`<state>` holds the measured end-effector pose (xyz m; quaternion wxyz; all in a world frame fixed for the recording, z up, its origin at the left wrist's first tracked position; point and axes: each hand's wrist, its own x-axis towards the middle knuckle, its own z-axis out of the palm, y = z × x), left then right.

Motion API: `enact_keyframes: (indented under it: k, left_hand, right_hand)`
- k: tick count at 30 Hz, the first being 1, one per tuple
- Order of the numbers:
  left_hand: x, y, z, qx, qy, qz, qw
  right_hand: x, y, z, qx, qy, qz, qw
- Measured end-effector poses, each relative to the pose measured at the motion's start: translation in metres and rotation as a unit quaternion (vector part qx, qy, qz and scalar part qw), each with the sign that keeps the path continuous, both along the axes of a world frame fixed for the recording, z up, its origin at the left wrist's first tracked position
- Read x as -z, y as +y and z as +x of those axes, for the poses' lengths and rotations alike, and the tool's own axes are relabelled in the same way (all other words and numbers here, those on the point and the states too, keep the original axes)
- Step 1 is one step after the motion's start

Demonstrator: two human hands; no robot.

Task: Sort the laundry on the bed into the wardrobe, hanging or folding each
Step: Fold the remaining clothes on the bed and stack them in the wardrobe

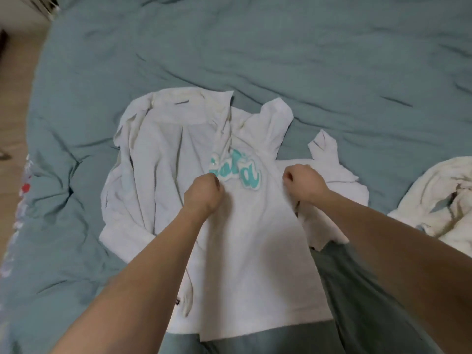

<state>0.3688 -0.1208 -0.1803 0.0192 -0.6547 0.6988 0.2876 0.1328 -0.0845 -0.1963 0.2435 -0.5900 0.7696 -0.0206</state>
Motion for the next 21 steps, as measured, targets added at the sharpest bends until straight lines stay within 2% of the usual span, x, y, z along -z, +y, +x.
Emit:
enact_keyframes:
  k: [3,7,10,12,15,17,19,21]
  left_hand:
    - [0.011,-0.053,-0.035,-0.033,0.058,-0.056,0.996]
    - [0.04,-0.123,-0.071,-0.064,0.085,-0.128,0.986]
    - [0.065,-0.16,-0.082,-0.132,0.042,-0.099,0.985]
    - [0.079,-0.177,-0.087,-0.166,0.015,-0.054,0.985]
    - [0.097,-0.195,-0.093,-0.206,0.058,-0.006,0.977]
    - [0.104,-0.203,-0.096,-0.25,0.169,0.001,0.953]
    - [0.102,-0.205,-0.098,-0.28,0.311,-0.003,0.908]
    - [0.093,-0.205,-0.099,-0.277,0.387,-0.023,0.879]
  right_hand:
    - [0.015,-0.077,-0.029,0.005,-0.005,-0.026,1.0]
    - [0.049,-0.173,-0.068,-0.107,0.075,-0.044,0.99]
    - [0.075,-0.229,-0.076,-0.223,0.134,-0.033,0.965]
    - [0.091,-0.252,-0.074,-0.264,0.166,-0.006,0.95]
    - [0.102,-0.26,-0.074,-0.289,0.221,-0.015,0.932]
    - [0.095,-0.253,-0.085,-0.245,0.207,-0.045,0.946]
    - [0.084,-0.237,-0.104,-0.132,0.182,-0.07,0.972]
    - [0.07,-0.217,-0.125,-0.031,0.194,-0.11,0.974]
